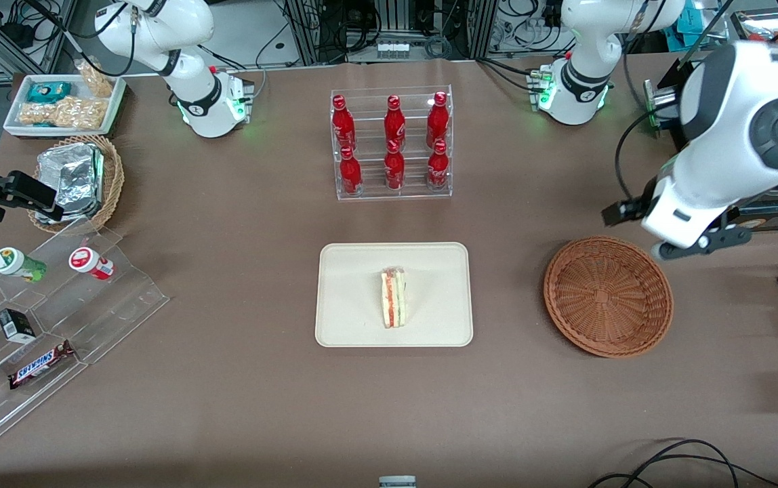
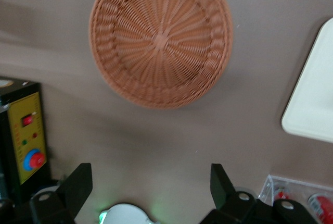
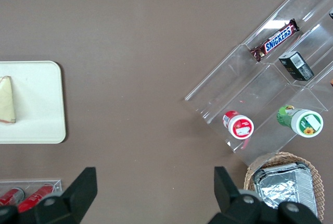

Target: Place sandwich from basket to tray

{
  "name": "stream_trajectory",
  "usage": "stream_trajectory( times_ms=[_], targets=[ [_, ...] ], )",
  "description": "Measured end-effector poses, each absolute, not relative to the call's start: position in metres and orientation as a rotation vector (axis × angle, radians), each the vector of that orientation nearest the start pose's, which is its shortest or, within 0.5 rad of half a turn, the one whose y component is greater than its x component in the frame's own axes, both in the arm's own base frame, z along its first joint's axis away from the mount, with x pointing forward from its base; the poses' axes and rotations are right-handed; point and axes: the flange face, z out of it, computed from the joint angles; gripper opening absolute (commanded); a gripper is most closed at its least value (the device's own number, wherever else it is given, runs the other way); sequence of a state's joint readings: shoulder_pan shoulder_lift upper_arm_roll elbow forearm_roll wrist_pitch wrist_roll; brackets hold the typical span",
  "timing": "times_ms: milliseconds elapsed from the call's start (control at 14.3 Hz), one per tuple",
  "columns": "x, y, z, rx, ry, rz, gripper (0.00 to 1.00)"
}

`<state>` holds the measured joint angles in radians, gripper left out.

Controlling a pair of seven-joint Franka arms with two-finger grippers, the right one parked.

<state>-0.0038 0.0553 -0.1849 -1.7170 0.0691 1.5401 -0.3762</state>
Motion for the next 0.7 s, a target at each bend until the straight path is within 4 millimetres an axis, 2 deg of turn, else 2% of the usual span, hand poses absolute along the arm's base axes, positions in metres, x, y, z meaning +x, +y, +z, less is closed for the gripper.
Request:
stream_trajectory(
  times_ms=[350, 700],
  targets=[
    [0.532, -0.073, 0.557, -3.011, -0.215, 0.256, 1.0],
    [0.54, -0.039, 0.57, -3.048, -0.102, 0.18, 1.0]
  ],
)
